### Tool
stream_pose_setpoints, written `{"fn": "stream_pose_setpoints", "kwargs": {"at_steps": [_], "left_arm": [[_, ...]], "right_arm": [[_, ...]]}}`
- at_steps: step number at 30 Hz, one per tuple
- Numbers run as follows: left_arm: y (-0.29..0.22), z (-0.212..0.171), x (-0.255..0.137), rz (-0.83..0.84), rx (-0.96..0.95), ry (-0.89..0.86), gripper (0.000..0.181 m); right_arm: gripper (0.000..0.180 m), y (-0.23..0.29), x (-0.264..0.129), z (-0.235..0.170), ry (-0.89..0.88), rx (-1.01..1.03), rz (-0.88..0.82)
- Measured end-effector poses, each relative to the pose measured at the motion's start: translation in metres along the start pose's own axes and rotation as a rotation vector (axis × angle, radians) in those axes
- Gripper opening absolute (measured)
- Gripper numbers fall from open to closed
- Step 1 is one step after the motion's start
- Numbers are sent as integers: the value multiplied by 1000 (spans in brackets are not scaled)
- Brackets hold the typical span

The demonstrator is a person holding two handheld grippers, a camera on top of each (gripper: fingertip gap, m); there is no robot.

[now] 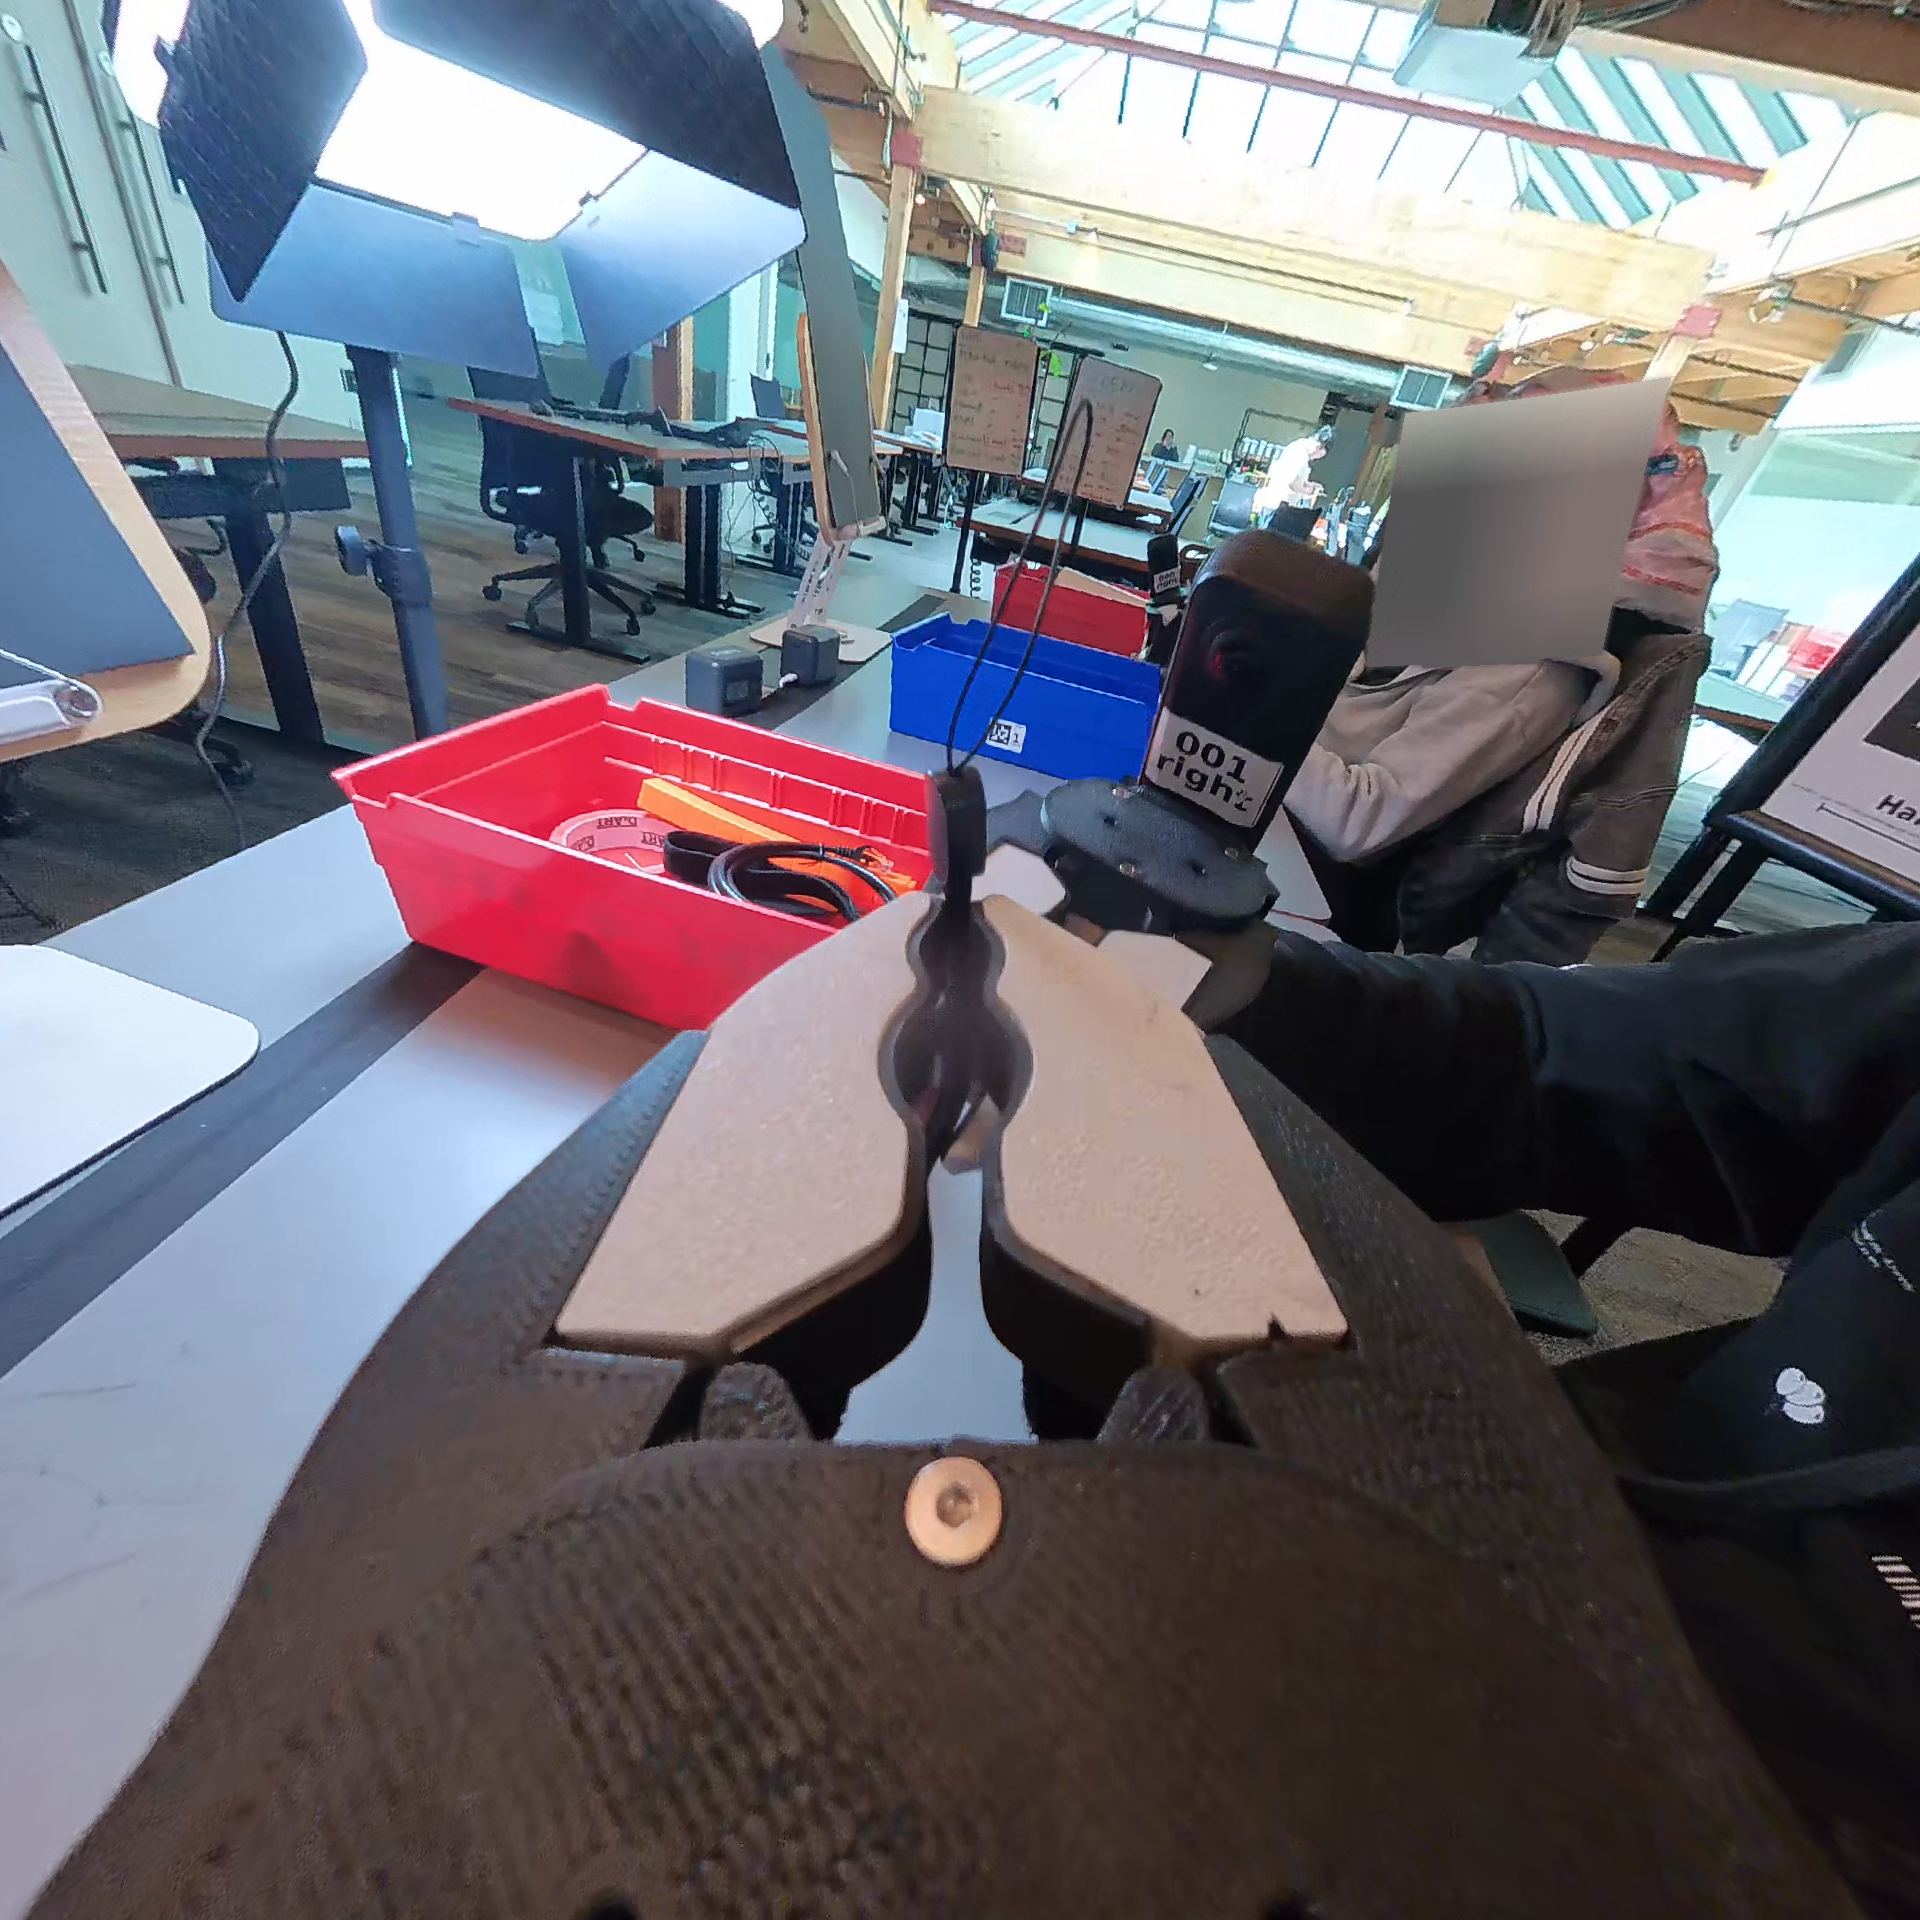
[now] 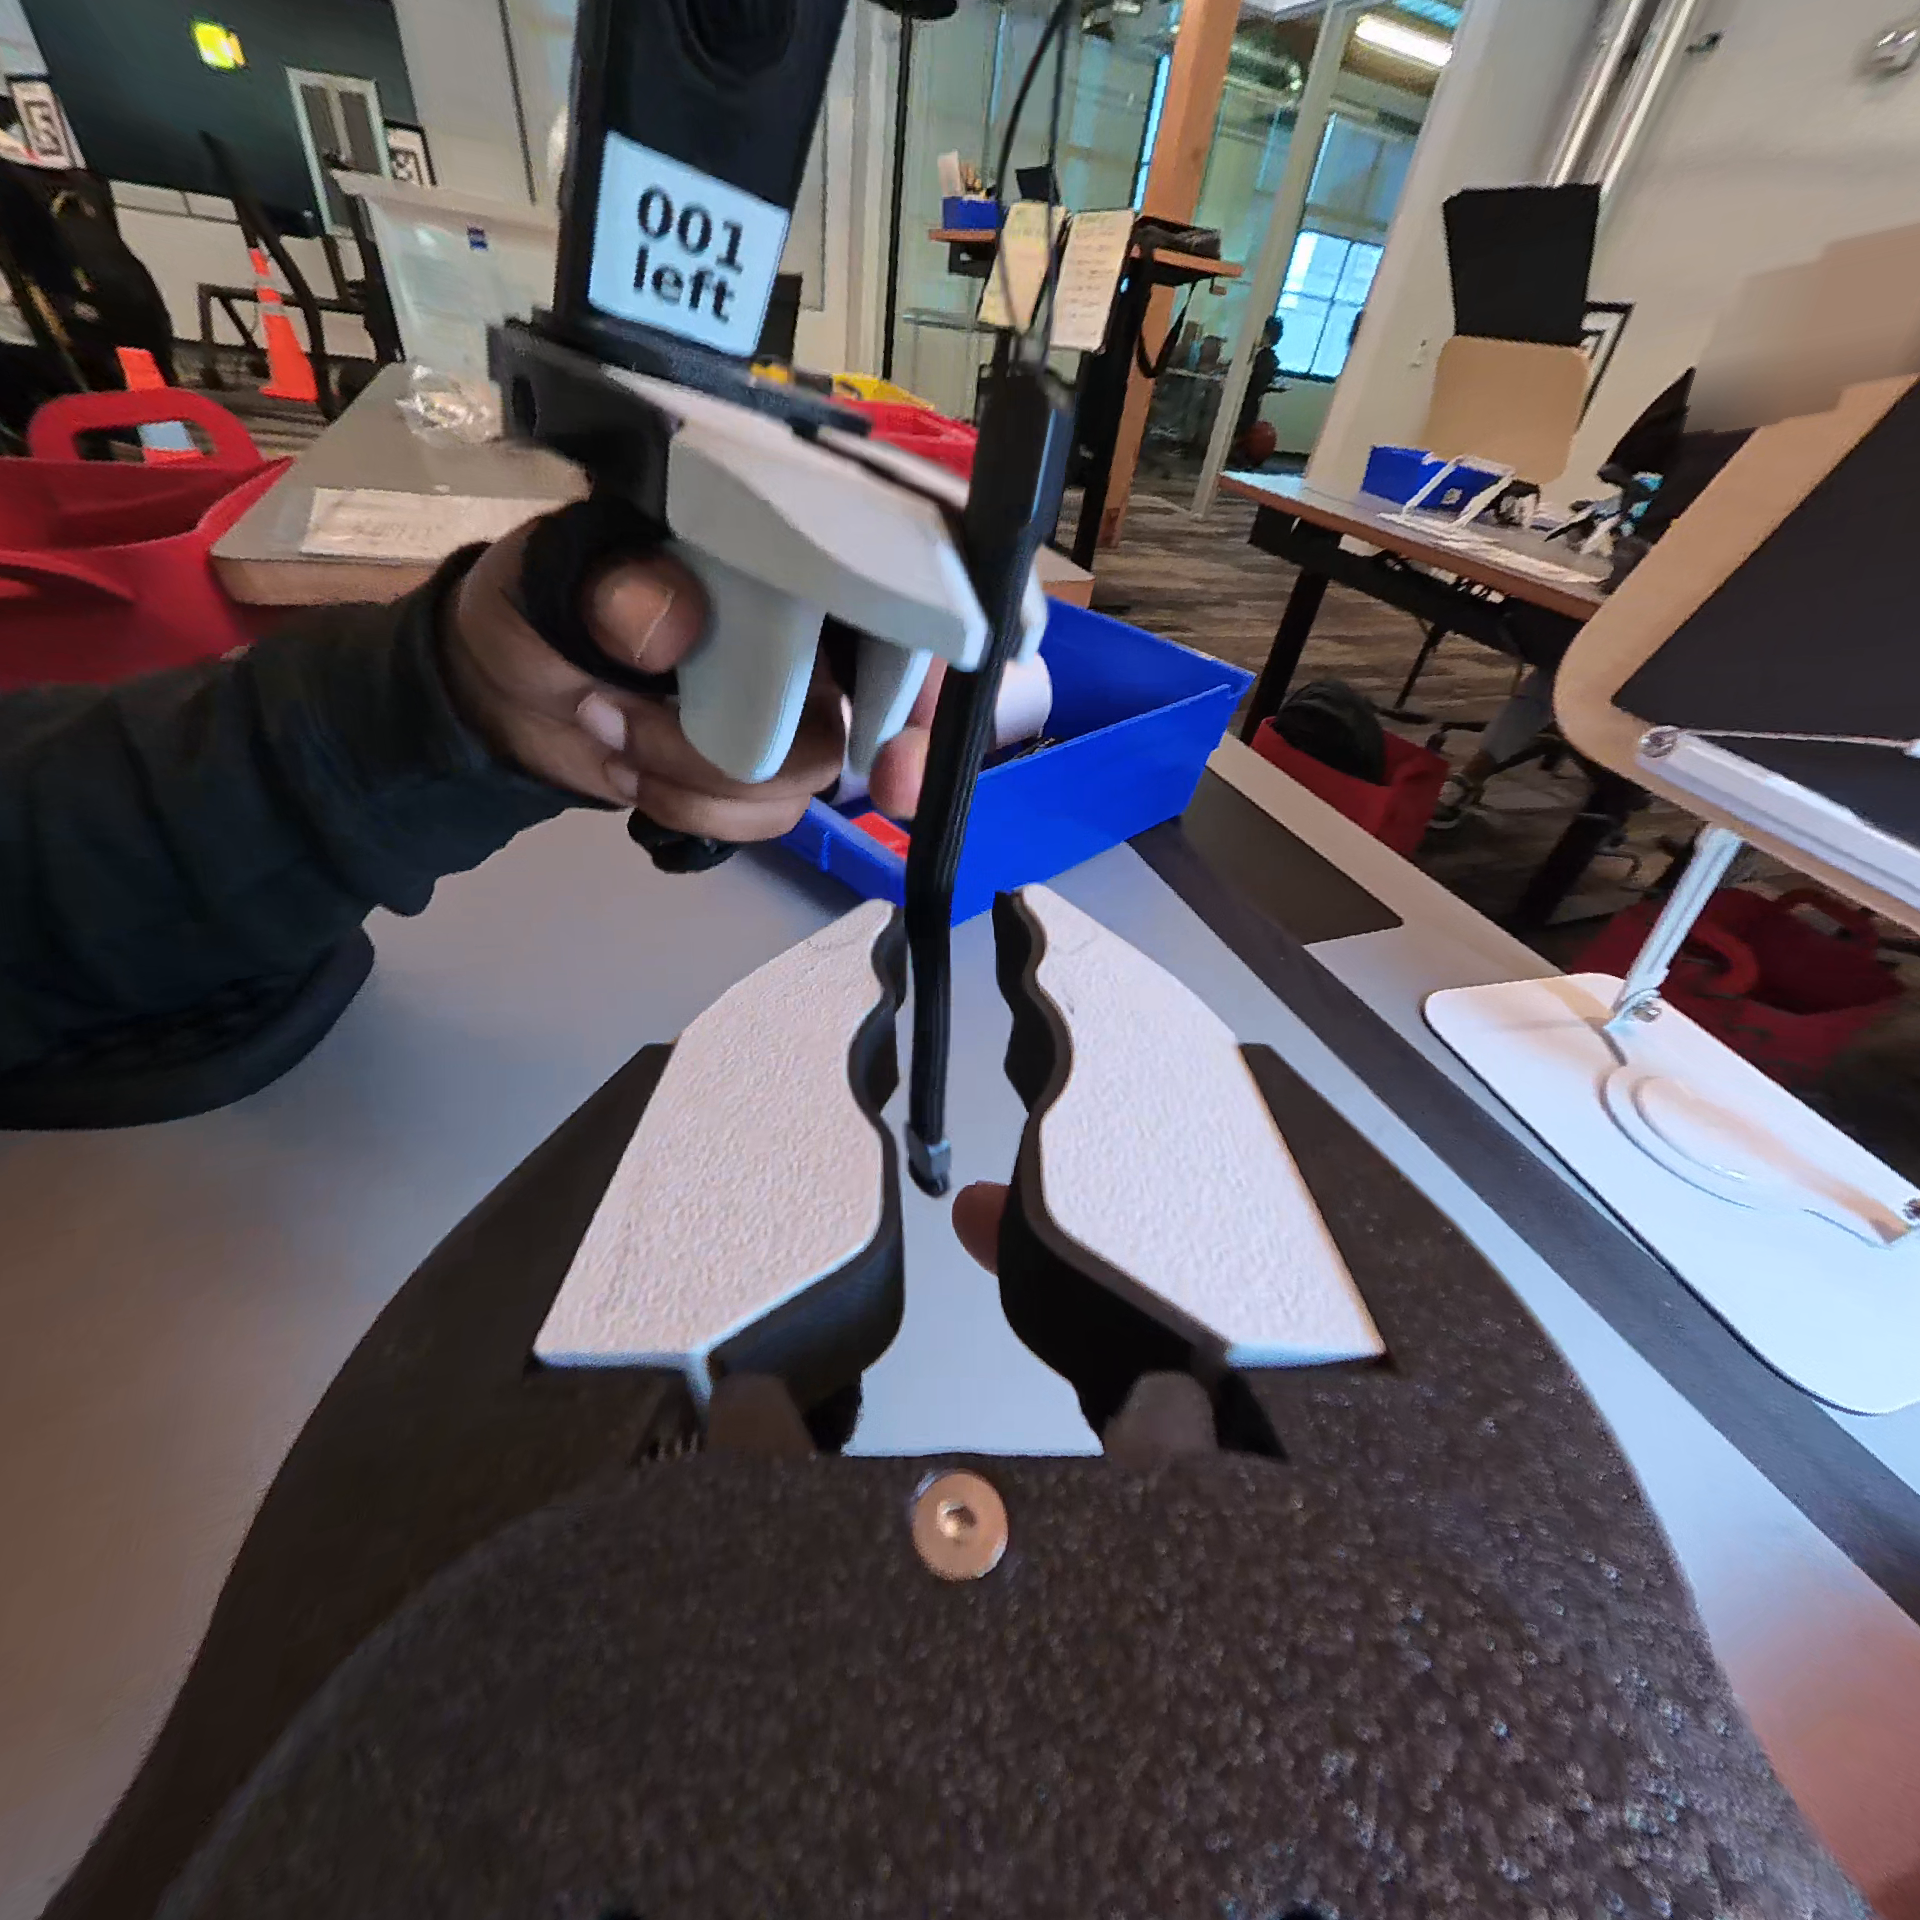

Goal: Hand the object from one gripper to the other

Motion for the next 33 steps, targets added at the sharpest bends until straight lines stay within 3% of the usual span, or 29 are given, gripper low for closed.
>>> {"fn": "stream_pose_setpoints", "kwargs": {"at_steps": [10, 20, 33], "left_arm": [[1, -9, 6, -1, 1, 58, 3], [12, -8, -7, 54, 33, 131, 3], [10, -8, -4, 30, 7, 110, 3]], "right_arm": [[10, -5, -10, 15, -111, 40, -17], [1, -25, -28, 23, -111, 84, -72], [7, -19, -23, 22, -94, 14, -126]]}}
Point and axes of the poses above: each gripper's, where its closed fingertips meet, x out along the fingers, z out of its top, y = z × x across the jaws, the point moved 7 cm from there along -x, back along the fingers, and after that the axes turned 2 degrees about -z, right-handed, at the moved point
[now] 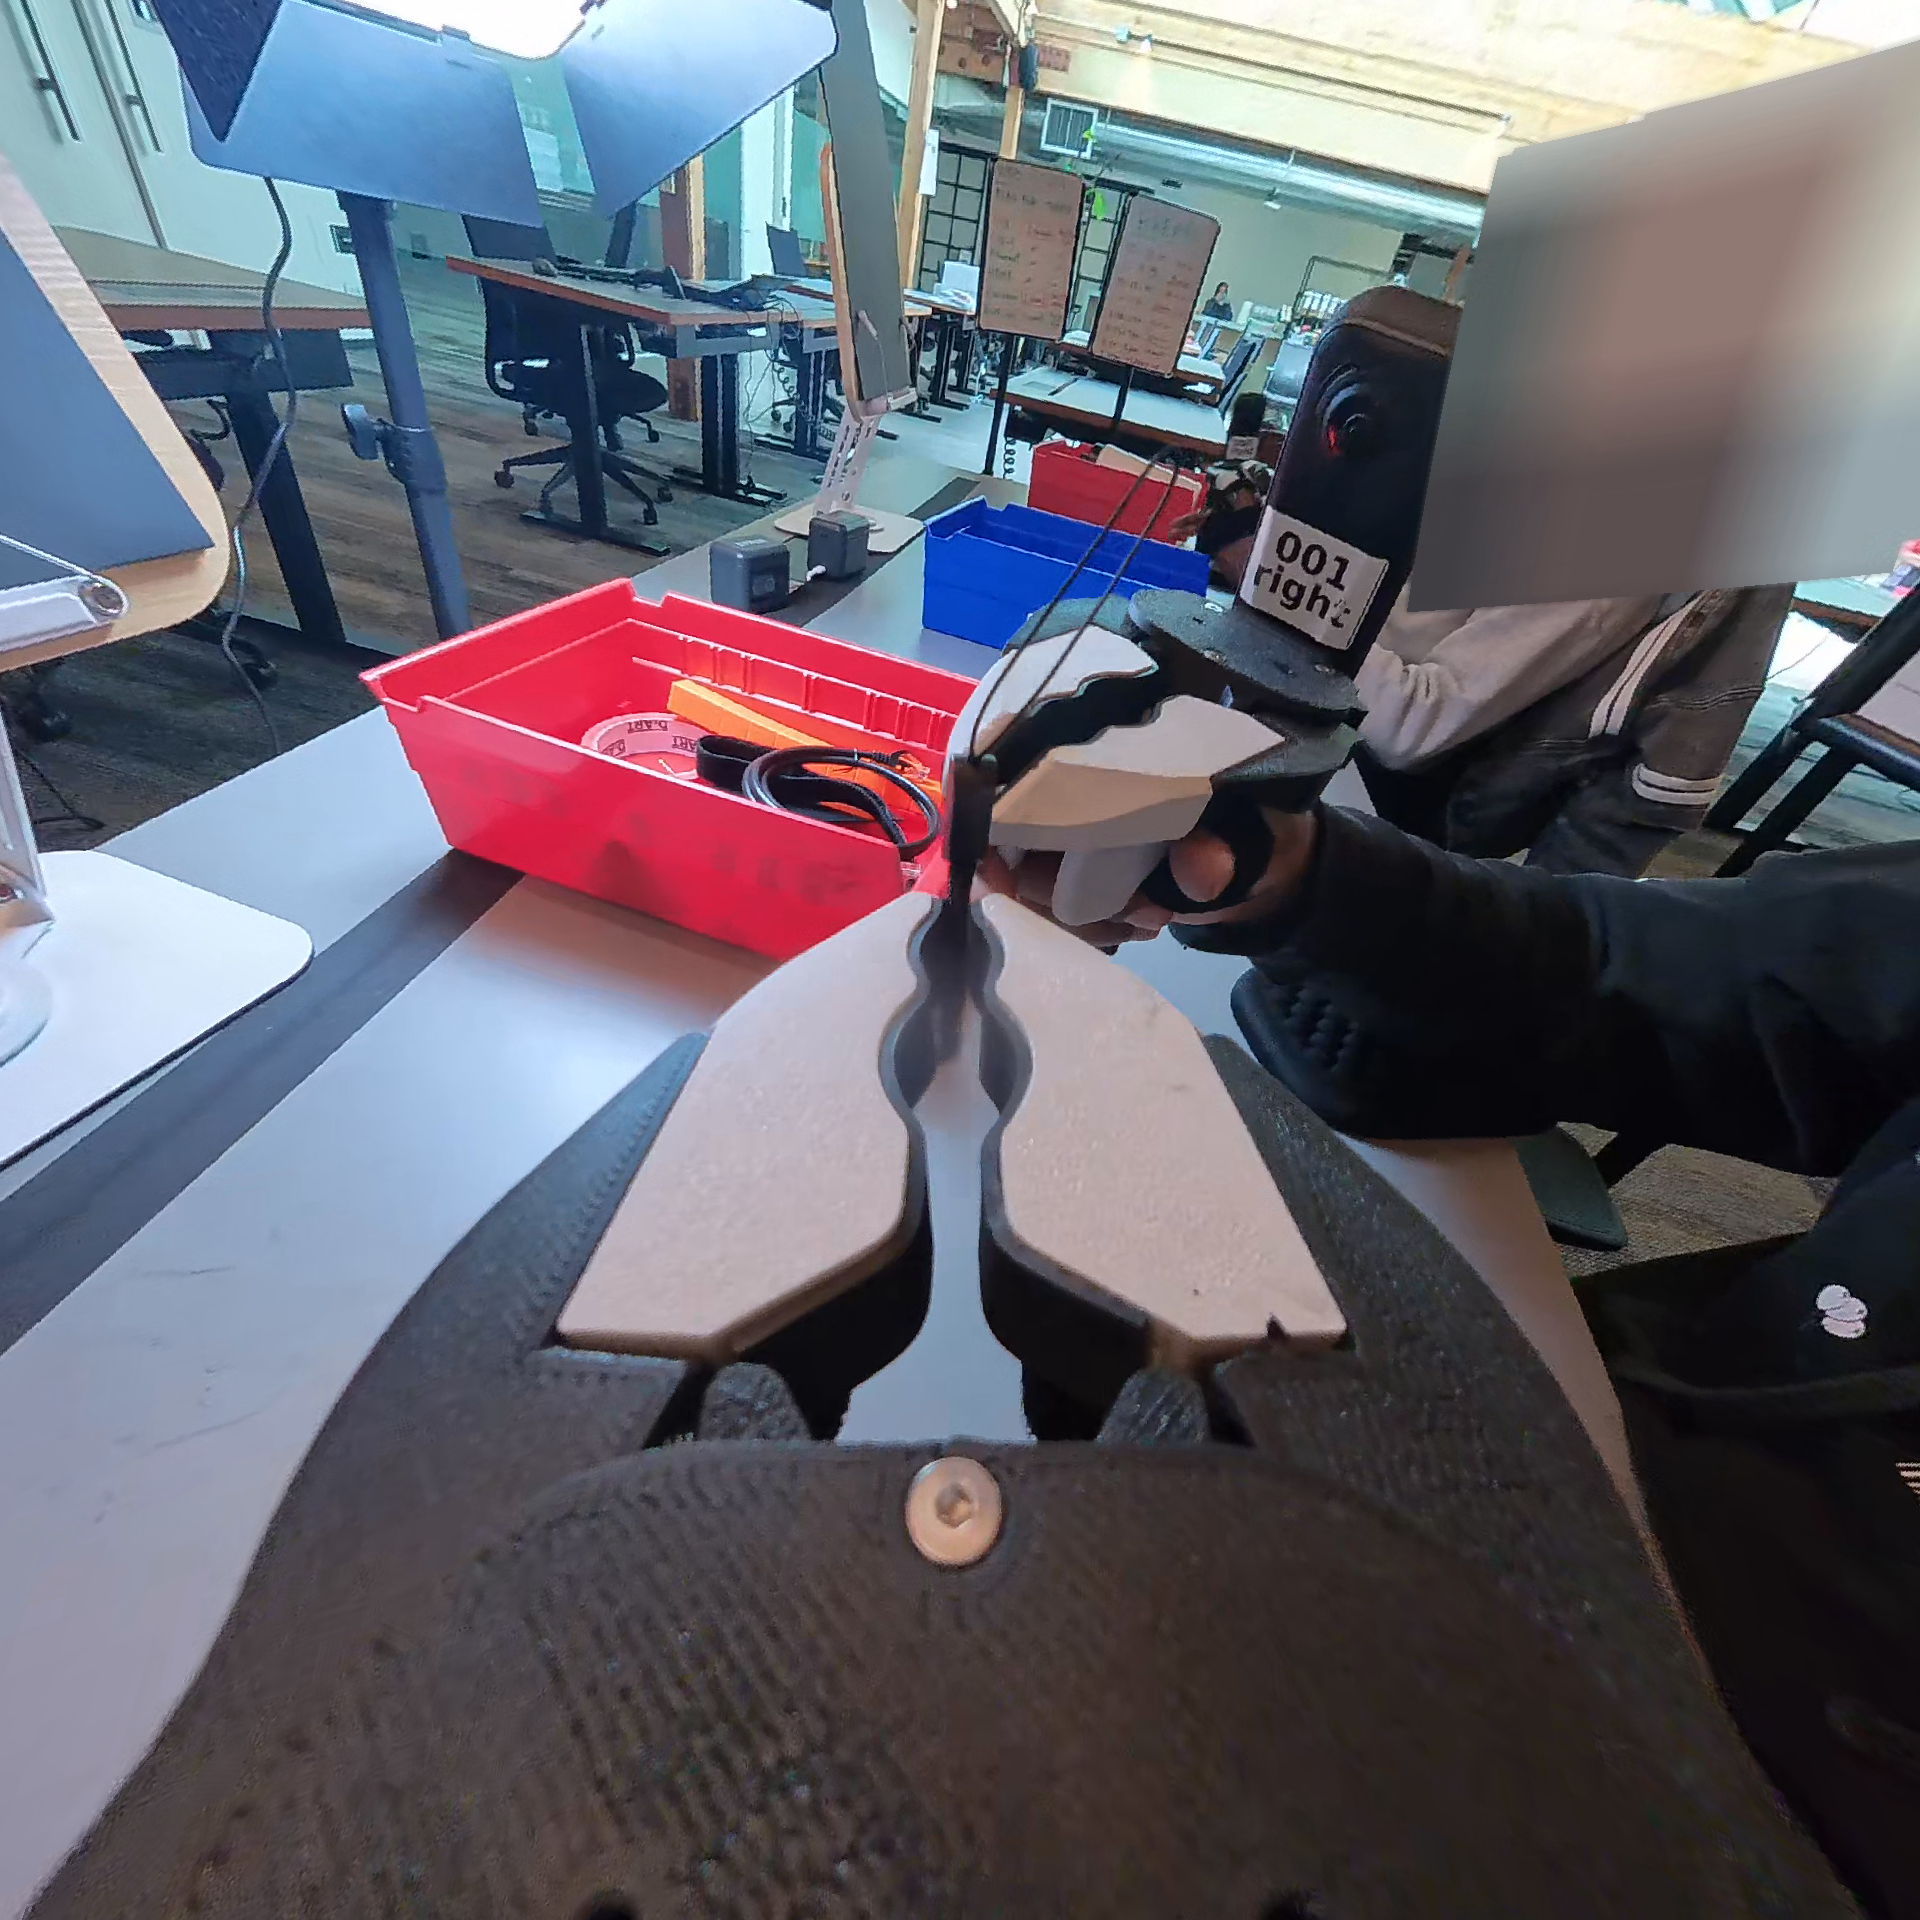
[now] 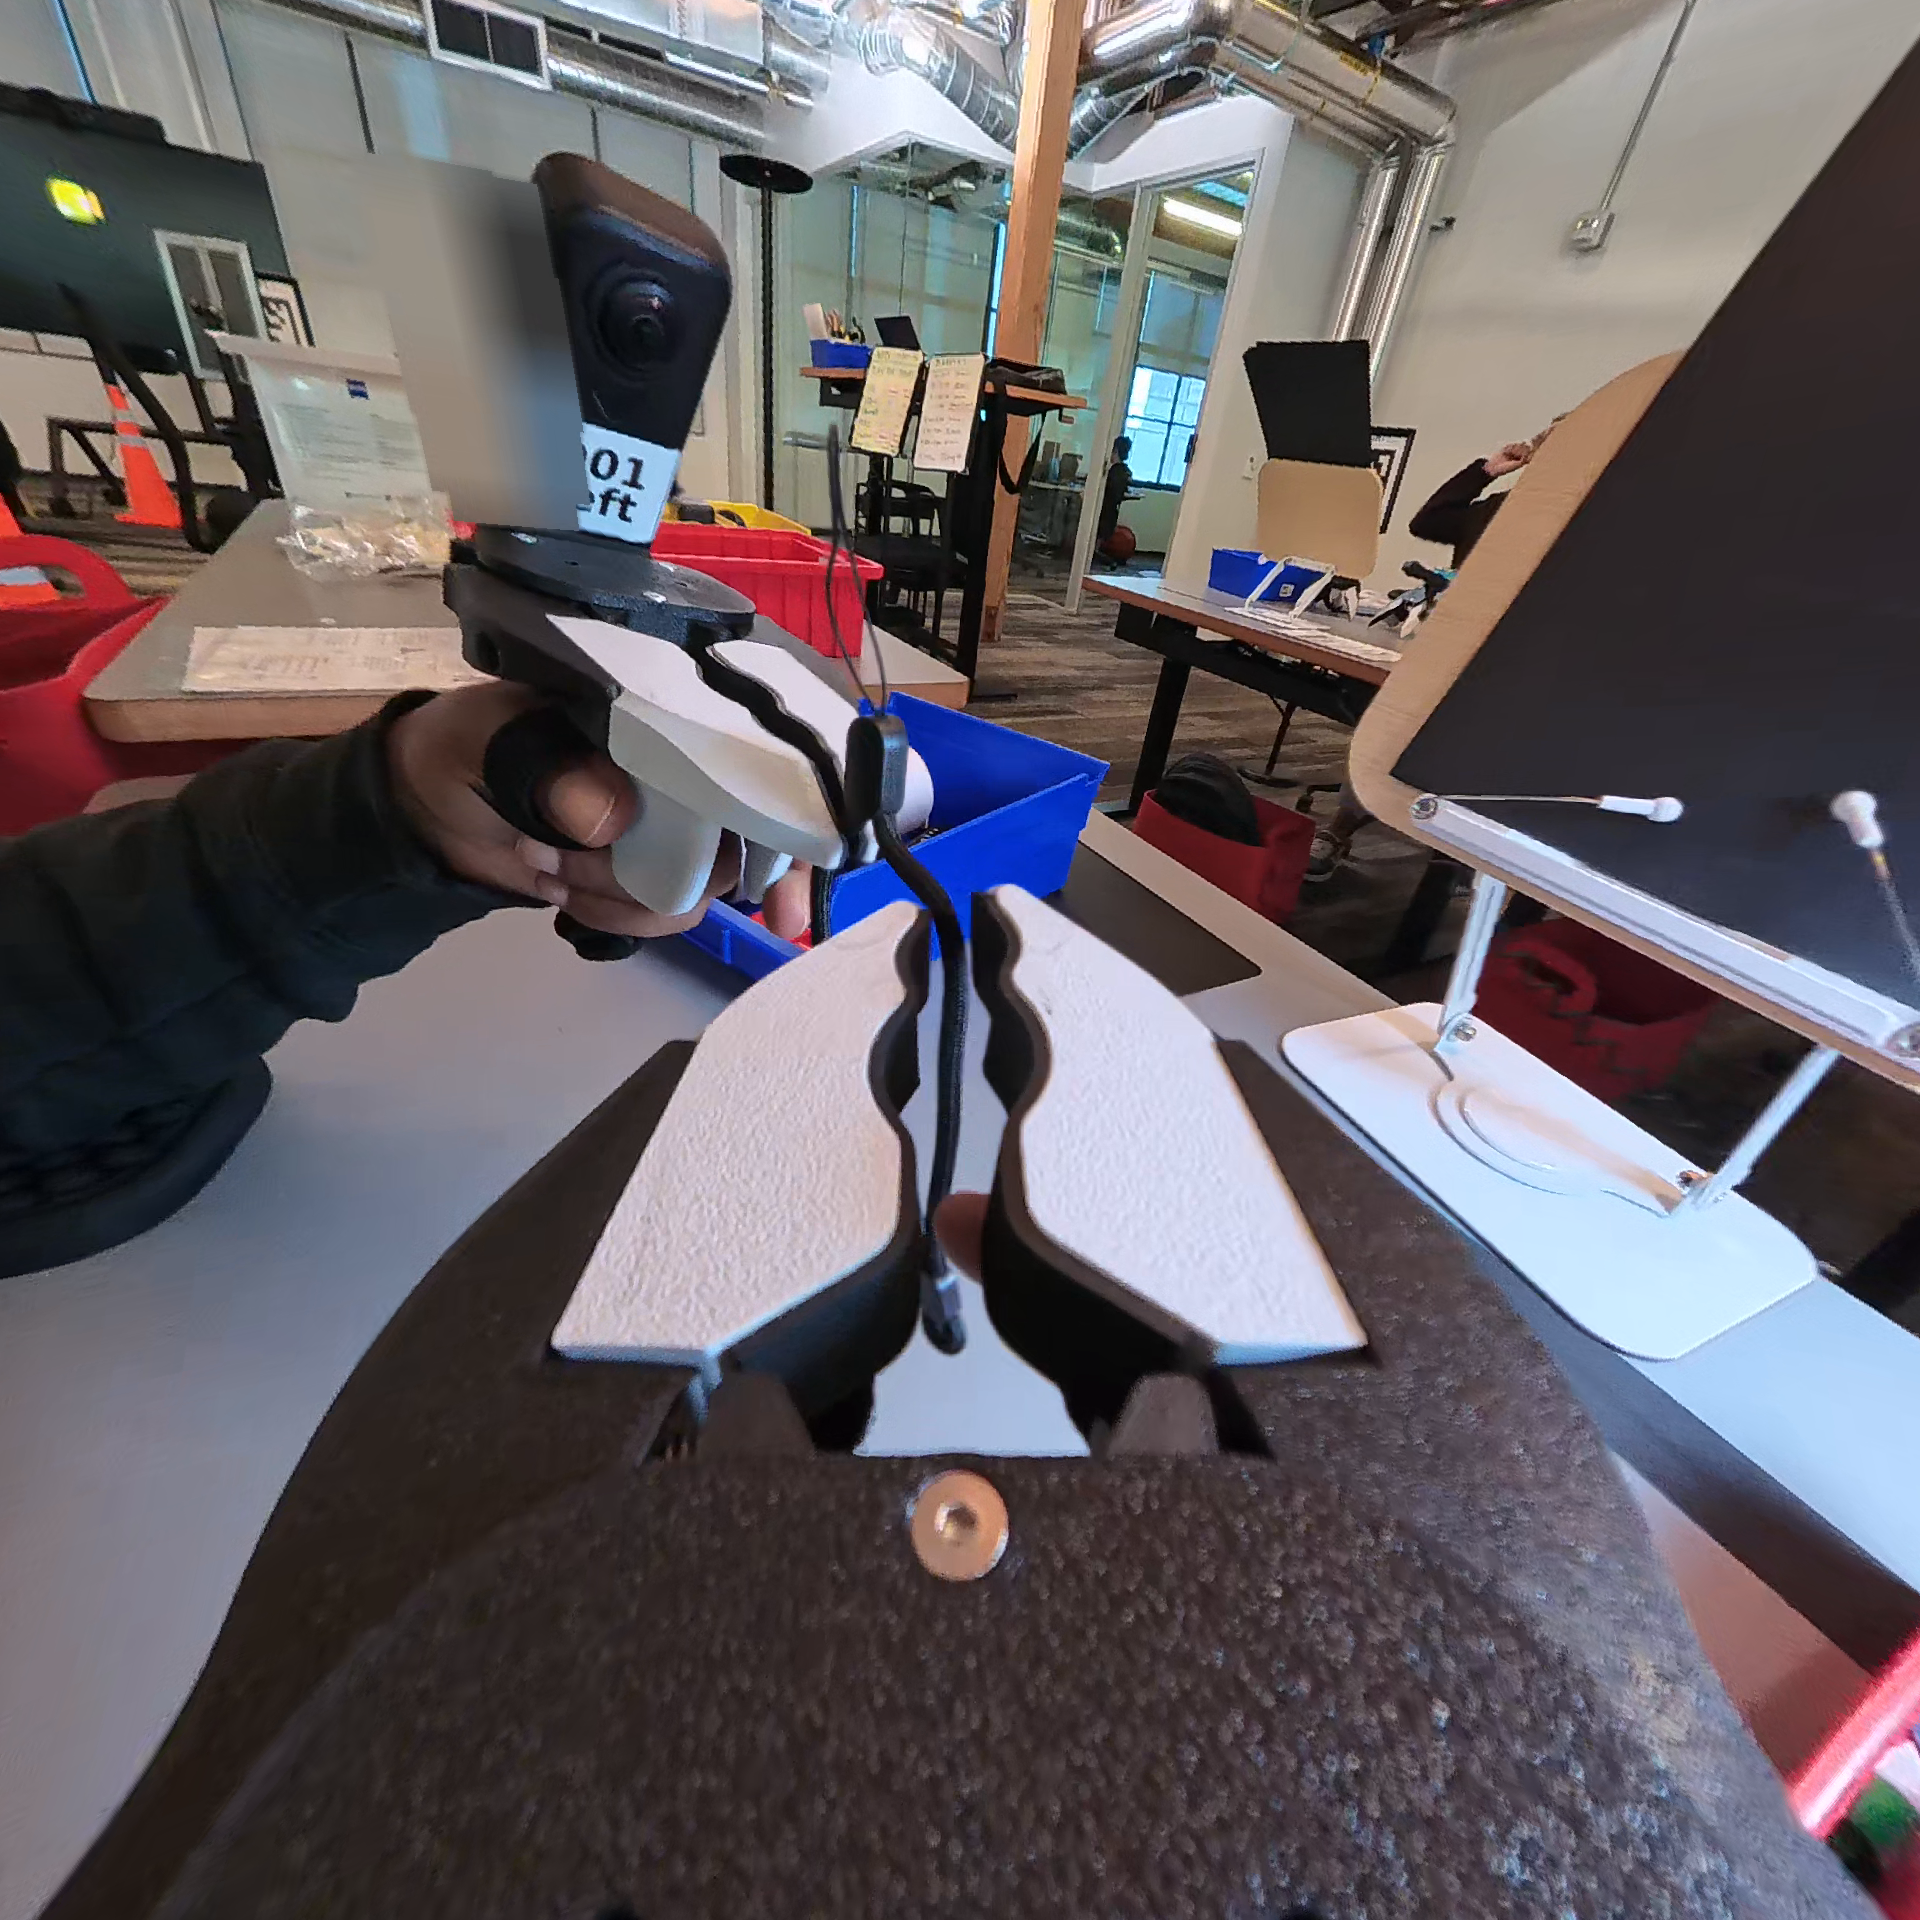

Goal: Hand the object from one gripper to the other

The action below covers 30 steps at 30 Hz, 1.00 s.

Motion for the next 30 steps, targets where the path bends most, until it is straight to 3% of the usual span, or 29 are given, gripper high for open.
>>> {"fn": "stream_pose_setpoints", "kwargs": {"at_steps": [5, 14, 17, 20, 23, 25, 30], "left_arm": [[-3, -1, 4, -9, 7, 4, 3], [-9, -1, 10, -67, -12, -42, 3], [-9, 0, 9, -89, -28, -50, 3], [-1, -4, 7, -50, -52, -21, 3], [14, -11, 6, 1, -143, -6, 5], [21, -13, 3, 57, -126, 3, 19], [8, 3, -7, 219, 143, 47, 26]], "right_arm": [[20, 8, 8, -8, 41, -102, -55], [23, 18, 16, -14, 64, -166, -111], [6, 13, 13, -12, 40, -181, -175], [4, 5, 5, -2, 21, -202, -205], [3, 4, 5, -3, 118, -256, -219], [3, 2, 6, -8, 190, -322, -244], [3, 2, 10, -25, 398, -434, -223]]}}
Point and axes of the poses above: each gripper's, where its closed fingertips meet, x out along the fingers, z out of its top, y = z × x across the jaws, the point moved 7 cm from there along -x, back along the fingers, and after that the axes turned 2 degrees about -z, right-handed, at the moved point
